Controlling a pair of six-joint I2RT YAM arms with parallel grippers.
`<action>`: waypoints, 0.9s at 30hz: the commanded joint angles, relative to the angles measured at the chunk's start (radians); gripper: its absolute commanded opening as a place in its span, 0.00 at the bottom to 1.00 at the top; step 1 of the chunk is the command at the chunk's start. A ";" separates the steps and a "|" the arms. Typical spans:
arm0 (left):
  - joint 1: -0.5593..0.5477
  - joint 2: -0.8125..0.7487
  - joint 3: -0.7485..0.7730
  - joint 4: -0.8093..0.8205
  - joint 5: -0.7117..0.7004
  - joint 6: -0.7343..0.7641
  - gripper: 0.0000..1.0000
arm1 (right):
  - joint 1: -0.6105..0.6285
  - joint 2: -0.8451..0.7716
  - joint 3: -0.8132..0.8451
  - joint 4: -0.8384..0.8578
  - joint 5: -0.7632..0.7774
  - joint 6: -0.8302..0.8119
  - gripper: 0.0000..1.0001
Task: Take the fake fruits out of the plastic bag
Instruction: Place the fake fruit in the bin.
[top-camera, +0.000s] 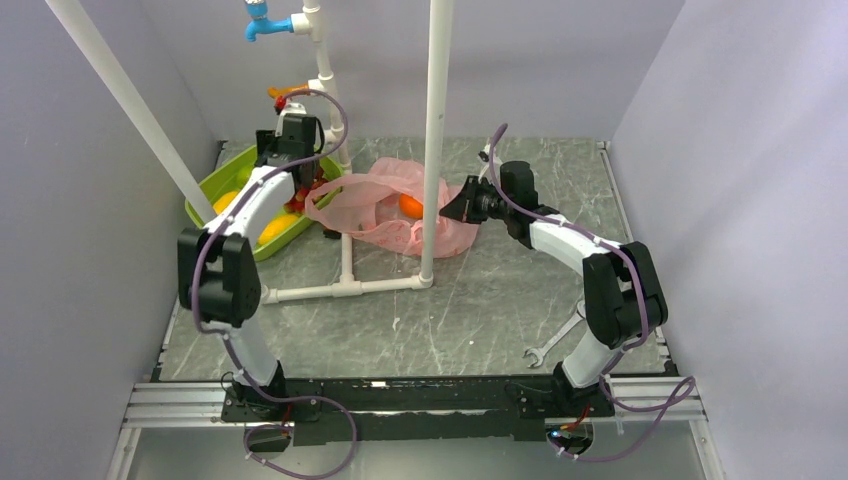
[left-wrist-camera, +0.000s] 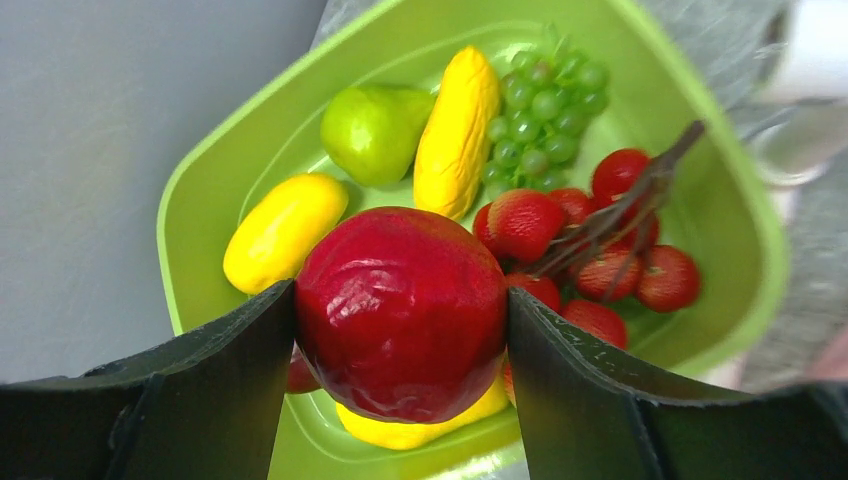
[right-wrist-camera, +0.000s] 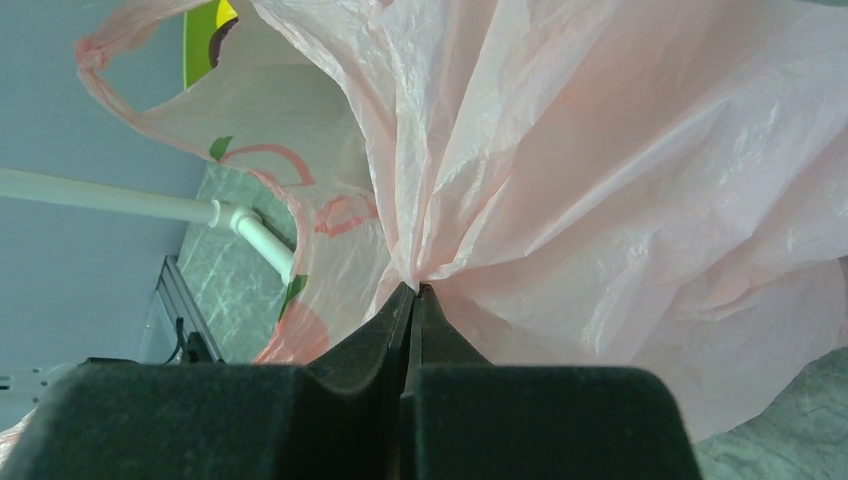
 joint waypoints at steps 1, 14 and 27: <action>0.040 0.115 0.078 -0.077 -0.059 0.015 0.00 | -0.003 -0.051 -0.010 0.039 -0.013 -0.013 0.00; 0.123 0.265 0.139 -0.141 -0.015 -0.011 0.18 | -0.010 -0.055 -0.013 0.040 -0.022 -0.012 0.00; 0.148 0.214 0.167 -0.215 0.087 -0.054 0.92 | -0.010 -0.058 0.001 0.022 -0.017 -0.020 0.00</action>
